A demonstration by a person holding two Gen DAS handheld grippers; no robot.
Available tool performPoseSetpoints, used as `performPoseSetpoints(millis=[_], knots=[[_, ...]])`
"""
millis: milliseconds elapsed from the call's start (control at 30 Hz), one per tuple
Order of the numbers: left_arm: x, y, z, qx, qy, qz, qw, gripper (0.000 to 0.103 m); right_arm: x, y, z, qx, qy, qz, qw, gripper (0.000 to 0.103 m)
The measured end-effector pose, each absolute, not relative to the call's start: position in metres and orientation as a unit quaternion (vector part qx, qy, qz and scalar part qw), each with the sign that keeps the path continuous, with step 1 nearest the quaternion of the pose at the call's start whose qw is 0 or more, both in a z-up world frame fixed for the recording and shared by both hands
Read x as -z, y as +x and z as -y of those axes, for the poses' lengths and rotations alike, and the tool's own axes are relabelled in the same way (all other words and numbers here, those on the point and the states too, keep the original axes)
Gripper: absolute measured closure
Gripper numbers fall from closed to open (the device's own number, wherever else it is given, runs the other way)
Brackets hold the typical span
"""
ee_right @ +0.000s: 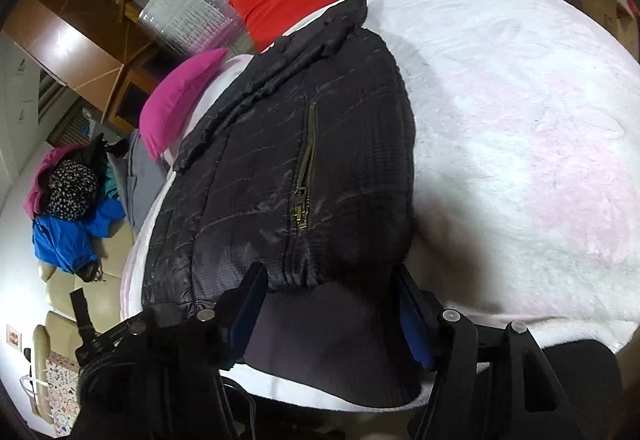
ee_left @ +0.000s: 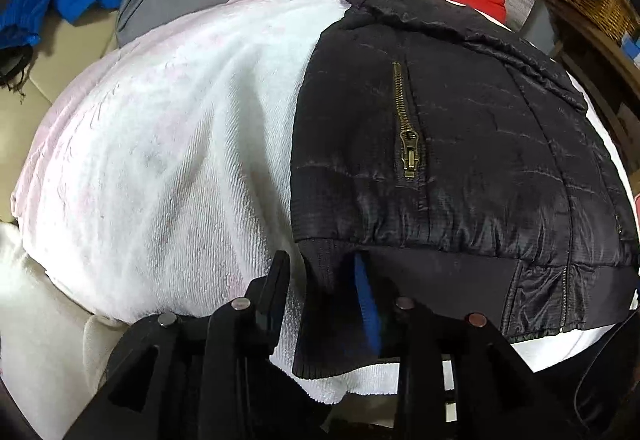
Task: Fold large clothes
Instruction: 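Grasp the ribbed jacket hem with both tools side by side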
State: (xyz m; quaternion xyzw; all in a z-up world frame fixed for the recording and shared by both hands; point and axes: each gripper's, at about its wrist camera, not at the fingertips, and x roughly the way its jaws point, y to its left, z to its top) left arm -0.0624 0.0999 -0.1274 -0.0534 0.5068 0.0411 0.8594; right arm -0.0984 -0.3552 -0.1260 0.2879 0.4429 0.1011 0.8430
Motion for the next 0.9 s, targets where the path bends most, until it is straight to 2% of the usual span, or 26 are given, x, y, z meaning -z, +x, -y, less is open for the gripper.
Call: performPoseSetpoints(millis=[33,100,133,233,400,500,567,600,633,700,767,800,833,900], knots=[[0.127,-0.062,-0.098,-0.040,-0.050,-0.506,0.860,0.069,0.126,-0.098,0.354,-0.099,0.283,-0.445,0.844,0.053],[0.128,-0.056,-0.090,-0.040,-0.047,-0.505,0.861,0.069,0.125,-0.101,0.357,-0.083,0.269,-0.453,0.846,0.069],[0.128,-0.056,-0.090,-0.040,-0.046,-0.505,0.861,0.069,0.126,-0.103,0.361,-0.083,0.273,-0.454,0.844,0.073],[0.127,-0.057,-0.090,-0.040,-0.046,-0.505,0.861,0.069,0.123,-0.107,0.364,-0.082,0.271,-0.454,0.845,0.079],[0.126,-0.062,-0.090,-0.037,-0.043,-0.504,0.862,0.069,0.117,-0.111,0.363,-0.088,0.267,-0.448,0.849,0.081],[0.130,-0.062,-0.088,-0.031,-0.046,-0.510,0.858,0.066,0.124,-0.110,0.367,-0.082,0.285,-0.448,0.843,0.075],[0.131,-0.063,-0.087,-0.031,-0.045,-0.511,0.858,0.060,0.131,-0.111,0.370,-0.081,0.295,-0.450,0.839,0.057],[0.132,-0.062,-0.088,-0.029,-0.047,-0.510,0.859,0.055,0.132,-0.112,0.369,-0.083,0.298,-0.450,0.838,0.039],[0.132,-0.063,-0.088,-0.028,-0.049,-0.510,0.859,0.053,0.132,-0.112,0.368,-0.086,0.297,-0.449,0.838,0.035],[0.133,-0.061,-0.090,-0.025,-0.055,-0.511,0.857,0.051,0.133,-0.111,0.364,-0.097,0.295,-0.453,0.836,0.036],[0.135,-0.059,-0.090,-0.022,-0.057,-0.513,0.856,0.052,0.134,-0.109,0.358,-0.104,0.290,-0.459,0.833,0.057],[0.135,-0.060,-0.089,-0.020,-0.056,-0.512,0.857,0.070,0.134,-0.108,0.356,-0.096,0.279,-0.463,0.836,0.070],[0.134,-0.060,-0.088,-0.023,-0.049,-0.513,0.857,0.080,0.135,-0.108,0.357,-0.096,0.275,-0.467,0.835,0.080],[0.132,-0.061,-0.086,-0.025,-0.044,-0.511,0.858,0.091,0.135,-0.109,0.363,-0.102,0.290,-0.467,0.829,0.090]])
